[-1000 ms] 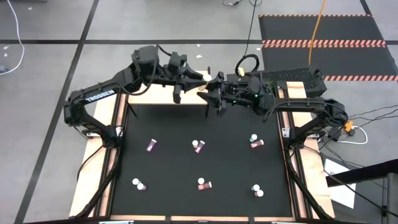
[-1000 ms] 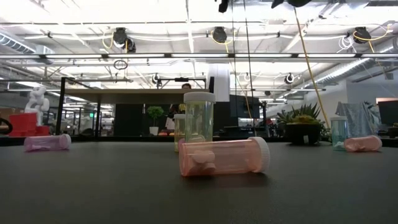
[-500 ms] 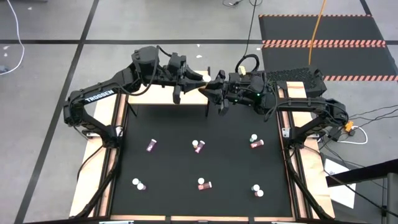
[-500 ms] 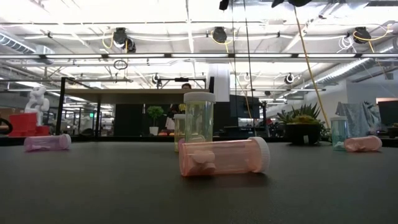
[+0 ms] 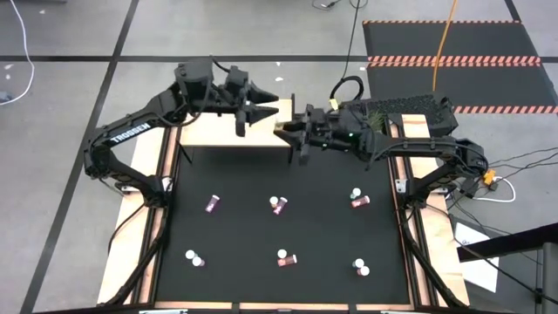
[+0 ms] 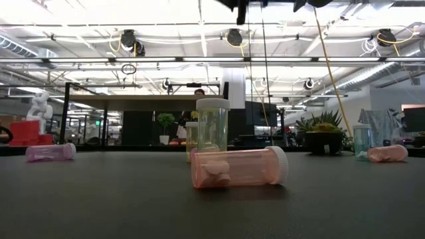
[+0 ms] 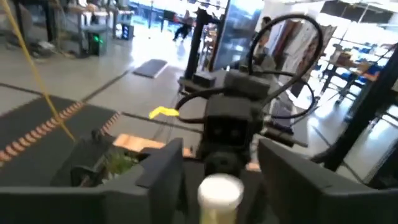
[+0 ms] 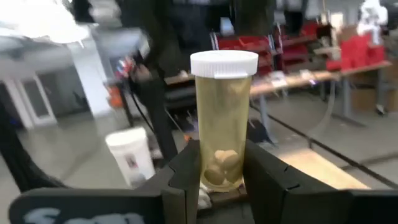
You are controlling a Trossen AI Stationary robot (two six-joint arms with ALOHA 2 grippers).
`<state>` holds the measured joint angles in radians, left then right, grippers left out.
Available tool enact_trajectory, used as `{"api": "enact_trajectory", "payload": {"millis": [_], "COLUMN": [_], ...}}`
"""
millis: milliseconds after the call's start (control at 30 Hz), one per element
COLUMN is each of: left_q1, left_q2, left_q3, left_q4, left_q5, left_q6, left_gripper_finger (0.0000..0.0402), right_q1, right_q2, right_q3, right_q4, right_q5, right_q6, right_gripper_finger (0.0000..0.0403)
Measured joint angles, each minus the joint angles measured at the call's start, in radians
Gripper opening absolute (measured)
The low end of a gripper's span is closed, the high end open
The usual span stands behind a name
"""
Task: Pick and place medicine bottles onto shelf by color
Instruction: Put the top left yellow medicine bottle on the shelf
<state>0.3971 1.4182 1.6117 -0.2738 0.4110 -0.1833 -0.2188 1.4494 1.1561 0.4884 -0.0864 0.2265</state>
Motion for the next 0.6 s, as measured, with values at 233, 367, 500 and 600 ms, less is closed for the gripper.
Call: {"api": "enact_trajectory", "payload": {"millis": [233, 367, 500, 600], "left_q1": [-0.027, -0.042, -0.036, -0.033], "left_q2": [0.020, 0.023, 0.022, 0.022], "left_q3": [-0.002, -0.002, -0.002, -0.002], "left_q4": [-0.160, -0.155, -0.142, -0.143], "left_q5": [0.004, -0.022, -0.055, -0.054], "left_q6": [0.079, 0.126, 0.130, 0.129], "left_gripper_finger": [0.0299, 0.0297, 0.0271, 0.0244], "right_q1": [0.011, 0.012, 0.011, 0.011], "right_q2": [-0.002, -0.002, -0.002, -0.002], "right_q3": [0.000, 0.000, 0.000, 0.000], "right_q4": [-0.054, -0.056, -0.054, -0.057], "right_q5": [0.037, 0.033, 0.032, 0.031], "right_q6": [-0.068, -0.081, -0.083, -0.088], "right_gripper_finger": [0.0092, 0.0092, 0.0092, 0.0092]}}
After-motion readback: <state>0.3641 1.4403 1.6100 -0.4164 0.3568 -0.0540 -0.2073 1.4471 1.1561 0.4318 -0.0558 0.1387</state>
